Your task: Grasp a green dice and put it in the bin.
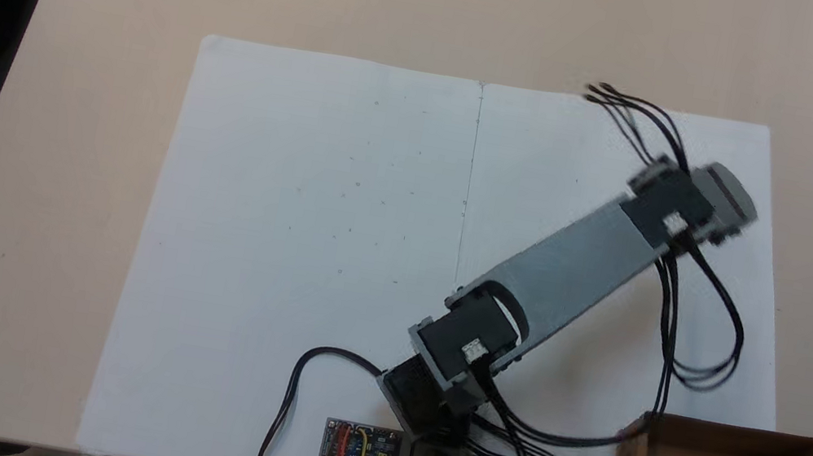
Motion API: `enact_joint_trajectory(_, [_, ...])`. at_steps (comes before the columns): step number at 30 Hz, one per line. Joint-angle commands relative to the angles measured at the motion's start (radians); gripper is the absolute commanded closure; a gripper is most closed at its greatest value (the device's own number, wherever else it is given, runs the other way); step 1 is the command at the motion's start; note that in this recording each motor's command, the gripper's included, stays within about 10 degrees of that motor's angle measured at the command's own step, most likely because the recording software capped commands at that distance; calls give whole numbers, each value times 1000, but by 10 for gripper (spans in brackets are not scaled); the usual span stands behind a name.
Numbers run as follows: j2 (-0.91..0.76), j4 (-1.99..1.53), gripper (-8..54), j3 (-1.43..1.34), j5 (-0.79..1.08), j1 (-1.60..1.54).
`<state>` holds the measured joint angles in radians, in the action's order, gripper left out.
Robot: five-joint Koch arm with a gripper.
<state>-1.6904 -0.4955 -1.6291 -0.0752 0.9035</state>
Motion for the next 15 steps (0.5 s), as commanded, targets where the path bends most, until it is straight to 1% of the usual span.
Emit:
enact_joint_trajectory(1, [-54,31,333,64,-67,80])
enact_joint_trajectory(6, [-91,-6,333,66,-100,314])
enact_joint_trajectory(13, [-166,-81,333,66,-98,571])
enact_joint_trajectory(15, [-166,-95,333,66,-98,607])
